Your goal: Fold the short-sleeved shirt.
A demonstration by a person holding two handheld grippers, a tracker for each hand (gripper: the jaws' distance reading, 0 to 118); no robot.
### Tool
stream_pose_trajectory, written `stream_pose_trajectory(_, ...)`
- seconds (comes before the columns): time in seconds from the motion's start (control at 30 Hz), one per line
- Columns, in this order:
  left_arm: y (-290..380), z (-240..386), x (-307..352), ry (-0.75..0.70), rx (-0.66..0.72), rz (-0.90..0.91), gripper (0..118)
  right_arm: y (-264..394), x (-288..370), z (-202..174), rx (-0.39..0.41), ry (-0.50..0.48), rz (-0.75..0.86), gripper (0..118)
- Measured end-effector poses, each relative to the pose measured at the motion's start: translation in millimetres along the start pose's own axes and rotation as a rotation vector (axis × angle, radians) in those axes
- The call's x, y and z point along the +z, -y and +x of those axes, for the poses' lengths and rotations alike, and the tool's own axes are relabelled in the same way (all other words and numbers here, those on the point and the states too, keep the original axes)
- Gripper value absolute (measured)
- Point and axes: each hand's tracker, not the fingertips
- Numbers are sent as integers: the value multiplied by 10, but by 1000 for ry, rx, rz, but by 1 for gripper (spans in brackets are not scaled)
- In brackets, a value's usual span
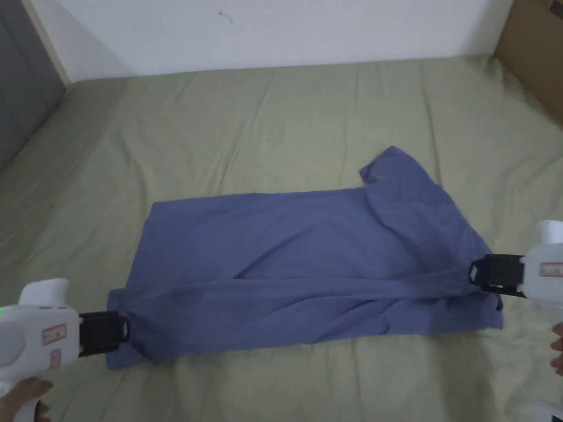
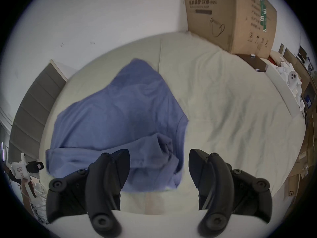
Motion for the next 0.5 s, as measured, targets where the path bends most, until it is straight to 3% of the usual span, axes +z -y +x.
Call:
stream_pose_trajectory(0.03, 98, -13, 92, 34, 11, 5, 80, 79, 129, 27, -6, -17, -1, 75)
stream_pose_trajectory(0.1, 304, -16, 190, 35, 43, 0, 32, 265, 307, 85, -4, -32, 23, 65)
stream_pose_trajectory(0.13, 415, -11, 225, 42, 51, 1, 5, 368, 368, 86, -3, -20, 24, 38)
stream_pose_trajectory(0.17, 489, -6, 250, 42, 51, 13, 3, 467, 386, 90, 1, -10, 24, 6)
stream_pose_trajectory(0.2, 575, 5, 265, 34, 70, 34, 0, 561, 394, 140, -18, 2, 22, 2)
stream_pose_trajectory(0.27, 650, -20, 229, 81, 116, 61, 0, 716, 386, 182, -30, -47, -38, 2)
stream_pose_trajectory(0.4, 483, -37, 56, 91, 154, 71, 5, 906, 343, 243, -82, -26, -68, 2)
stream_pose_trajectory(0.5, 302, 18, -120, 112, 171, 84, 71, 937, 353, 253, -108, -40, -56, 2)
